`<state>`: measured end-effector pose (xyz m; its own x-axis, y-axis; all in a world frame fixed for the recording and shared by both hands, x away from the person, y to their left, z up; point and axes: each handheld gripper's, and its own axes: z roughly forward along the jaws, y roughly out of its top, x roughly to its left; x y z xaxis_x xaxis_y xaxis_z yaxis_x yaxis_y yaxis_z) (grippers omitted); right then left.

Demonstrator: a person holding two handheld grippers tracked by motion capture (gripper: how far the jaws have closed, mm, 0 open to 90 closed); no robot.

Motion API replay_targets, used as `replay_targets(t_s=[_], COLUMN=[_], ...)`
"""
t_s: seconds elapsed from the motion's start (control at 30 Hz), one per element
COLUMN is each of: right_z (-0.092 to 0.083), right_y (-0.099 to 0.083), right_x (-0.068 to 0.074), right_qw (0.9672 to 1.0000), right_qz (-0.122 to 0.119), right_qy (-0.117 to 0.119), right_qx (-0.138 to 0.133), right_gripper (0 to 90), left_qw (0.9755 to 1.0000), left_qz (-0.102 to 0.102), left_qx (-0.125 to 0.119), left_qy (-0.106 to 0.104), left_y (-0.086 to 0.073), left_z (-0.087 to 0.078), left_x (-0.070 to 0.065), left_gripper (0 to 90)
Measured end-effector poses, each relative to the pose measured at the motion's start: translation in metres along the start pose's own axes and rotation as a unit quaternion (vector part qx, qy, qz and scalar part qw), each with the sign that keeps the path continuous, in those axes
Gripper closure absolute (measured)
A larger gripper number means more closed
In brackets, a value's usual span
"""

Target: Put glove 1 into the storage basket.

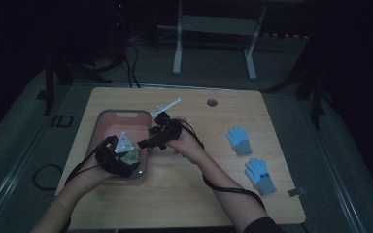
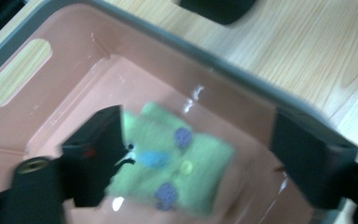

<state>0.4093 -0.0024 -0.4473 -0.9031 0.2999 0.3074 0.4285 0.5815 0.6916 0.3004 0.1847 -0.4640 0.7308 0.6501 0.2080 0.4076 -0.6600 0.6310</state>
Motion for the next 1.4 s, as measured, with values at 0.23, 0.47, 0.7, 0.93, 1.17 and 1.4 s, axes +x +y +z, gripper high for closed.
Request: replay_targets(t_s=[0.23, 0.47, 0.7, 0.93, 1.17, 1.4], right_z=[-0.017, -0.029, -0.040, -0.052, -0.065, -0.079], right_y=[-0.014, -0.026, -0.039, -0.051, -0.072, -0.089], right_x=[0.007, 0.008, 0.005, -0.001, -0.008, -0.010], right_qw=[1.0000, 0.9998, 0.9995, 0.9989, 0.9983, 0.9971], right_qz=[-0.005, -0.009, -0.011, -0.012, -0.005, -0.007], right_qy=[-0.001, -0.013, -0.028, -0.041, -0.056, -0.073], right_qx=[-0.007, -0.009, -0.006, -0.016, -0.013, -0.020], right_gripper=[22.2, 22.2, 22.2, 21.4, 18.7, 16.3], left_qw=[0.9992, 0.9979, 0.9963, 0.9948, 0.9924, 0.9897], left_qz=[-0.014, -0.003, 0.008, 0.017, 0.025, 0.025], left_qx=[-0.015, -0.027, -0.041, -0.045, -0.053, -0.062], left_qy=[-0.033, -0.059, -0.075, -0.090, -0.108, -0.126], left_y=[0.012, 0.024, 0.033, 0.040, 0.048, 0.050], left_z=[-0.002, 0.001, 0.006, 0.011, 0.023, 0.035], left_x=[-0.013, -0.029, -0.044, -0.056, -0.072, -0.084], left_gripper=[4.5, 4.5, 4.5, 4.5, 4.5, 4.5])
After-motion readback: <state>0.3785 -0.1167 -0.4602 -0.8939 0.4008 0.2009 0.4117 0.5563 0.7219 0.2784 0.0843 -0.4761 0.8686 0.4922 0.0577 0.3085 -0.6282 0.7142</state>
